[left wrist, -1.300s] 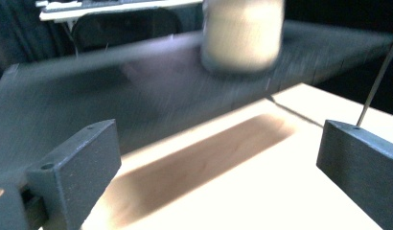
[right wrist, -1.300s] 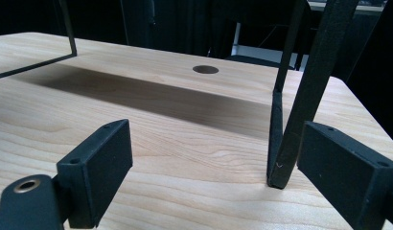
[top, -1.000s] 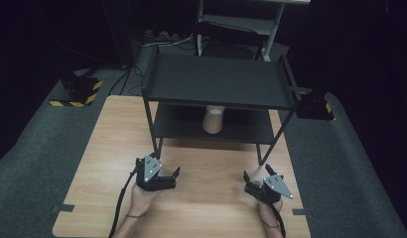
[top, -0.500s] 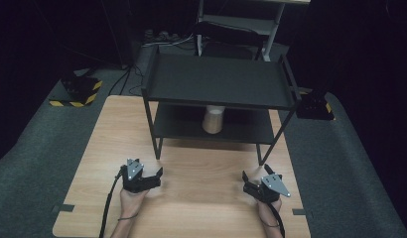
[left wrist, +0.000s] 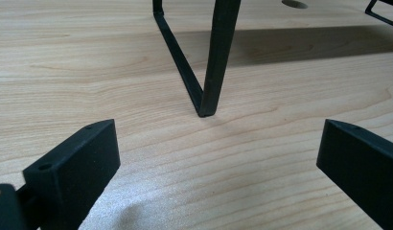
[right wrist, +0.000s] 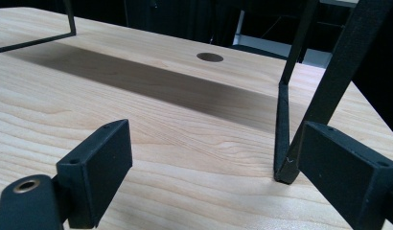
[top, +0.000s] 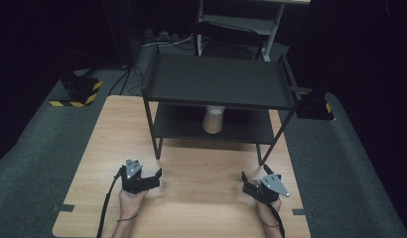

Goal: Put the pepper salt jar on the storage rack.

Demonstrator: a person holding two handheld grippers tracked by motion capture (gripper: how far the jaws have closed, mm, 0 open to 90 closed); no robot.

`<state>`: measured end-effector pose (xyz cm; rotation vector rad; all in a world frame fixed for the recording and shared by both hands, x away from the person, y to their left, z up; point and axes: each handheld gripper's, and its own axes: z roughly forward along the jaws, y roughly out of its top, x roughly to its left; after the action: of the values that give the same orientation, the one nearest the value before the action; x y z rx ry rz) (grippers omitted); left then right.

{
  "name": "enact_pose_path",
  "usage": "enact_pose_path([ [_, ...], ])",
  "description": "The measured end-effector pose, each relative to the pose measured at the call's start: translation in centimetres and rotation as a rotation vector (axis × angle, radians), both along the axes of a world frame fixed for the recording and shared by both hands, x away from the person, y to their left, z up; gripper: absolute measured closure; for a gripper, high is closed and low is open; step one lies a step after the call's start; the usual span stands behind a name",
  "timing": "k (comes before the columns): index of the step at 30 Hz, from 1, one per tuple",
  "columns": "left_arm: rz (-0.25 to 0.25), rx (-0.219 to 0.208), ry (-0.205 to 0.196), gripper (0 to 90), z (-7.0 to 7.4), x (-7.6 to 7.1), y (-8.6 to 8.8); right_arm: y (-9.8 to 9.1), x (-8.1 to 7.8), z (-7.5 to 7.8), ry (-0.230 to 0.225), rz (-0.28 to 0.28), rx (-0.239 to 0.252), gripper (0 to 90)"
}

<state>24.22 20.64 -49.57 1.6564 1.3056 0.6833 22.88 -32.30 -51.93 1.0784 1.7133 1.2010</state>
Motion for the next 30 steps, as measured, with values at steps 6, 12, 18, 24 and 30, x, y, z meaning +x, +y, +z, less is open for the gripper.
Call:
enact_pose_path([
  [6, 0.015, -0.028, 0.022, 1.2, 0.15, 0.24, 0.27, -0.09, -0.09, -0.12, -0.006, -0.005, 0.012, 10.9],
  [12, 0.025, -0.030, 0.029, 1.2, 0.24, 0.26, 0.23, -0.15, -0.15, -0.19, -0.010, -0.005, 0.019, 10.9],
  [18, 0.089, -0.081, 0.015, 1.2, -0.10, -0.25, 0.41, -0.12, -0.17, -0.18, -0.010, -0.003, 0.015, 10.9],
  [24, 0.105, -0.119, 0.011, 1.2, -0.29, -0.45, 0.81, -0.13, -0.19, -0.23, -0.012, -0.006, 0.019, 10.8],
  [30, 0.104, -0.116, 0.008, 1.4, -0.34, -0.48, 0.72, -0.10, -0.17, -0.20, -0.011, -0.002, 0.013, 10.7],
])
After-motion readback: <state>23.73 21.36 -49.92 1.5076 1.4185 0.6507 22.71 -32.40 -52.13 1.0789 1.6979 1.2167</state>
